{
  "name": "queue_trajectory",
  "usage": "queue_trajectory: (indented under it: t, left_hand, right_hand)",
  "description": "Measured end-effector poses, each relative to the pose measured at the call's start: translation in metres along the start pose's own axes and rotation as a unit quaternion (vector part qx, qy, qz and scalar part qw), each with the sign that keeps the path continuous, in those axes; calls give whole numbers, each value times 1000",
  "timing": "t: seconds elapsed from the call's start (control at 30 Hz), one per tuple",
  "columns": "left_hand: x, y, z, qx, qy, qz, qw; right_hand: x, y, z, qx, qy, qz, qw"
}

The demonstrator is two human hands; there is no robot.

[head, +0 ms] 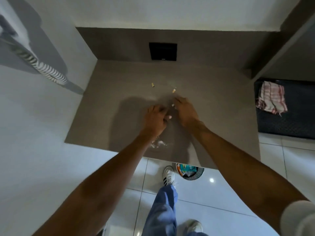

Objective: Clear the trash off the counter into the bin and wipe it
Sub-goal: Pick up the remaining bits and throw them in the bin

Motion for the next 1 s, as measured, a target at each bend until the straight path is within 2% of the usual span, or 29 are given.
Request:
queue_trajectory:
  t: [0.1,0.17,0.3,0.37,0.47,0.53,0.63,0.7,0.87,0.93,1.0]
  left_hand:
    - [-10,0,-5,32,13,55,998]
    - [-14,1,-12,38,5,66,997]
    - [-18,7,-23,62,-35,65,995]
    - [-33,15,-34,99,-4,94,991]
    - [-61,19,-65,74,84,149,982]
    - [-65,19,-76,58,44,178,981]
    - [-49,11,-61,4,-141,173,975]
    - [-47,0,-45,-9,-207,145,968]
    - [-36,-1,-53,38,-254,91,962]
    - [-34,5,-55,51,-227,85,969]
    - [-44,10,-60,61,-146,106,982]
  right_hand:
    - [10,1,-21,3,-13,27,1000]
    - [4,4,-31,-22,30,61,997]
    - [-11,23,-49,6,106,42,993]
    - [-13,25,-60,3,125,28,992]
    - [-11,22,-73,-13,114,27,993]
    - [-9,21,-76,-15,98,31,995]
    - [-8,20,-78,-26,85,58,994]
    - [-8,20,-78,-22,78,74,994]
    - [-4,22,-73,12,60,82,995]
    - [-1,24,-70,28,47,71,996]
    - [2,29,-66,44,44,59,996]
Point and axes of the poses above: each hand's wrist, its own z-axis away from the middle knuckle, its own y-axis out of the back of the hand, x = y × z, the point moved 6 cm from there along -z, towards the middle knuckle, and after that the axes turned 7 degrees about -z, right-handed, at the moved point
